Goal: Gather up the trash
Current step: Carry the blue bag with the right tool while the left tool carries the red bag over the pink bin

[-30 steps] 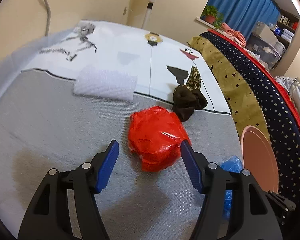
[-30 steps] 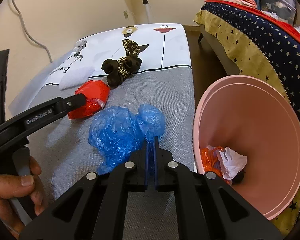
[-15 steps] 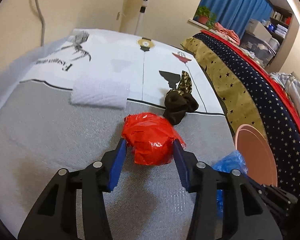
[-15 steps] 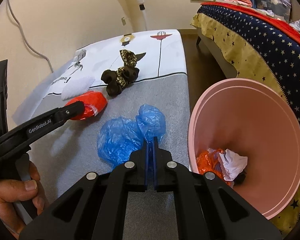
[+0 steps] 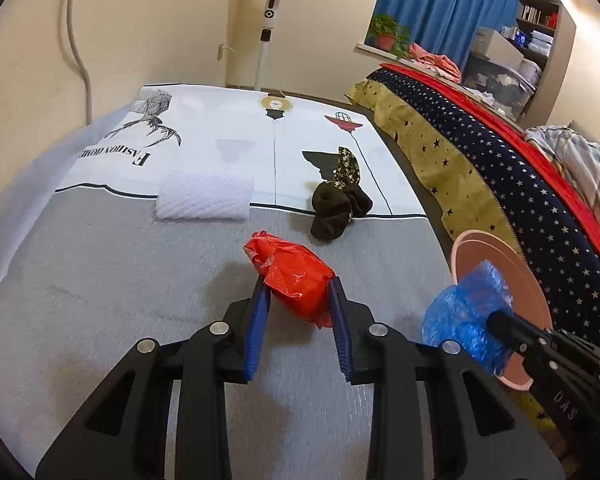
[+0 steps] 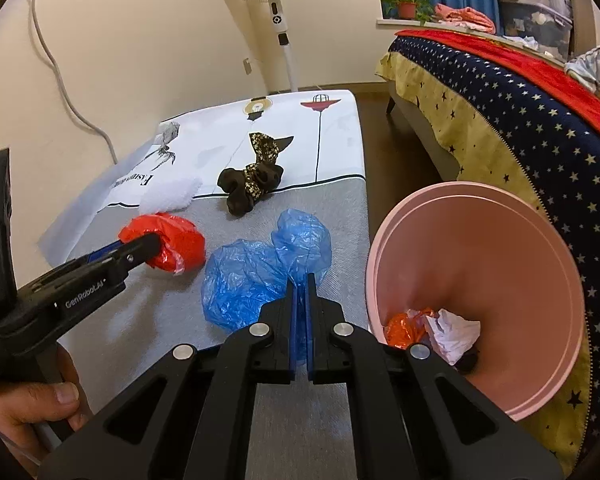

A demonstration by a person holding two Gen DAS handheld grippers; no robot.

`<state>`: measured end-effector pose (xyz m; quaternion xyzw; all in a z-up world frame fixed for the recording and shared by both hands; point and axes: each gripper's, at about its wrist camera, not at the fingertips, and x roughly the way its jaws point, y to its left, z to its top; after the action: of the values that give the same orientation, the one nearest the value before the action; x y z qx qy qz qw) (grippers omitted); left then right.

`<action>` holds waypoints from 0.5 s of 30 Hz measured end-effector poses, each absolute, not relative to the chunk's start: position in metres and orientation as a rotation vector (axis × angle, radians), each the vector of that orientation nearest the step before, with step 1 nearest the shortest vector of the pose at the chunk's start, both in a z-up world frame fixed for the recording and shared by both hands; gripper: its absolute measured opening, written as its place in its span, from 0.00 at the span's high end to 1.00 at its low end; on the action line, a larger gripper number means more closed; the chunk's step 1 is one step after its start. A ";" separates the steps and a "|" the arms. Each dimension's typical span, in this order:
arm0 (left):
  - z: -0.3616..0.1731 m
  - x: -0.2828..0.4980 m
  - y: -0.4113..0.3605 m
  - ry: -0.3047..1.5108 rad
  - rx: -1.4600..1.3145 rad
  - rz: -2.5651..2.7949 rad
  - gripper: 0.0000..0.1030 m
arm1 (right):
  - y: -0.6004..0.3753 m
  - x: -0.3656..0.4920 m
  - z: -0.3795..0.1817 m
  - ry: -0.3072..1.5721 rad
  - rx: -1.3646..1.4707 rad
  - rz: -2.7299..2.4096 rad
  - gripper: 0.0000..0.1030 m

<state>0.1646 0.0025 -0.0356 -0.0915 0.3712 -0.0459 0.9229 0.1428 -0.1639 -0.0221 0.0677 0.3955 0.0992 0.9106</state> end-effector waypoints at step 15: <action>-0.005 0.127 0.006 0.673 -0.163 -0.125 0.72 | -0.179 0.114 0.008 0.728 0.120 0.146 0.97</action>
<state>0.1274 0.0058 -0.0046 -0.0797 0.3296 -0.0614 0.9388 0.1137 -0.1786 0.0083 0.0584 0.3553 0.0712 0.9302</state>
